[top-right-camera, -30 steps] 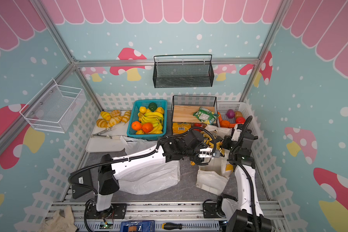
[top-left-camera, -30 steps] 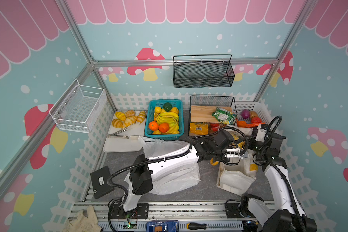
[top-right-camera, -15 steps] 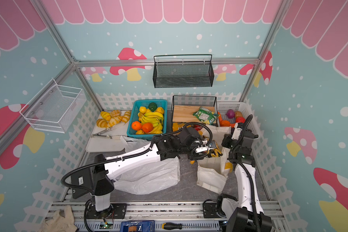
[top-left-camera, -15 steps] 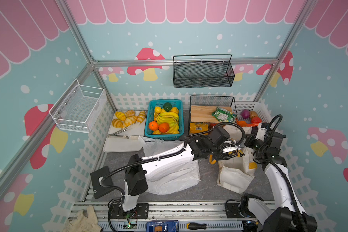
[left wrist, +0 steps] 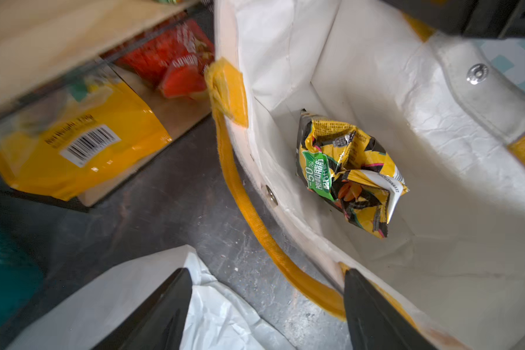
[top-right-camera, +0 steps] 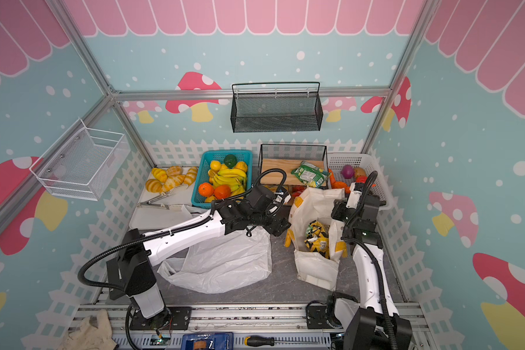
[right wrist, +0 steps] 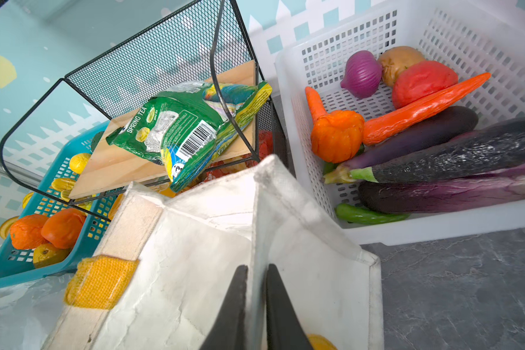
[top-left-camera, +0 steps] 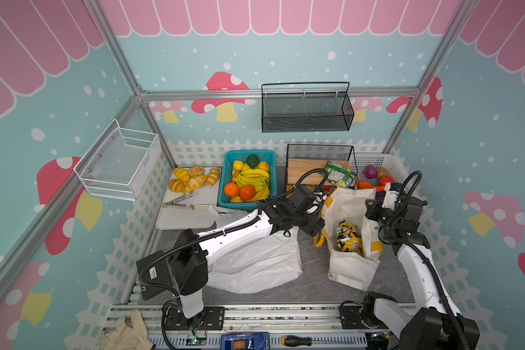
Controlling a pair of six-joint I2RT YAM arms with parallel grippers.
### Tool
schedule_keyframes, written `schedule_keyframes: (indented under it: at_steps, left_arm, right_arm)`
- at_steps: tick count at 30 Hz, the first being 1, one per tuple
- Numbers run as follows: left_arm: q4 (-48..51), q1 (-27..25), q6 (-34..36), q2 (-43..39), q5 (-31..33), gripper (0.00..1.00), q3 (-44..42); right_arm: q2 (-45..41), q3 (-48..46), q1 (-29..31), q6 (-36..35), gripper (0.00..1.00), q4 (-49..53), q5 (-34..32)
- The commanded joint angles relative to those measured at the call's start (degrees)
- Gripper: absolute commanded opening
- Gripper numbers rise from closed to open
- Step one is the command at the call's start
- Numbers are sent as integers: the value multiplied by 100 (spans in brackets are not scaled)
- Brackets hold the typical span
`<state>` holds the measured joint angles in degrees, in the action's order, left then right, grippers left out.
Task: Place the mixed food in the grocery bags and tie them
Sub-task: 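Grasp the tote's yellow handle with the left gripper while the right gripper reaches out, then grasp the green Fox's Spring Tea candy bag with the right gripper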
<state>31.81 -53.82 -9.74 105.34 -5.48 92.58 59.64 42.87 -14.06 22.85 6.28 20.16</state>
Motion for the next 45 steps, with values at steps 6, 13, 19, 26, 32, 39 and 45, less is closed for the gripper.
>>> schedule_keyframes:
  at_steps: [6, 13, 19, 26, 32, 39, 45]
  left_arm:
    - [-314, 135, -854, 812, -1039, 53, 764]
    - [-491, 177, -956, 81, -929, 9, -326]
    - [-1359, 397, -1737, -802, -651, 0, -1705]
    - [-2087, 478, -2360, -1139, -399, 0, -2344]
    - [-2100, 487, -2366, -1108, -384, 0, -2358]
    - [-2085, 495, -2306, -1048, -421, 0, -2303]
    - [-1996, 512, -2251, -1010, -454, 0, -2227]
  right_arm:
    - [87, 23, 183, -16, 15, -300, 228]
    - [-221, 464, 597, -900, 56, 451, -1125]
    - [20, 1207, 2115, -1877, 72, 560, -2668]
    - [1463, 2248, 2785, -2959, 77, 118, -2317]
    - [2574, 3004, 2828, -3524, 77, -7, -2195]
    - [3561, 3558, 3027, -4087, 73, 66, -2754]
    - [4191, 4010, 3102, -4314, 52, 115, -3776]
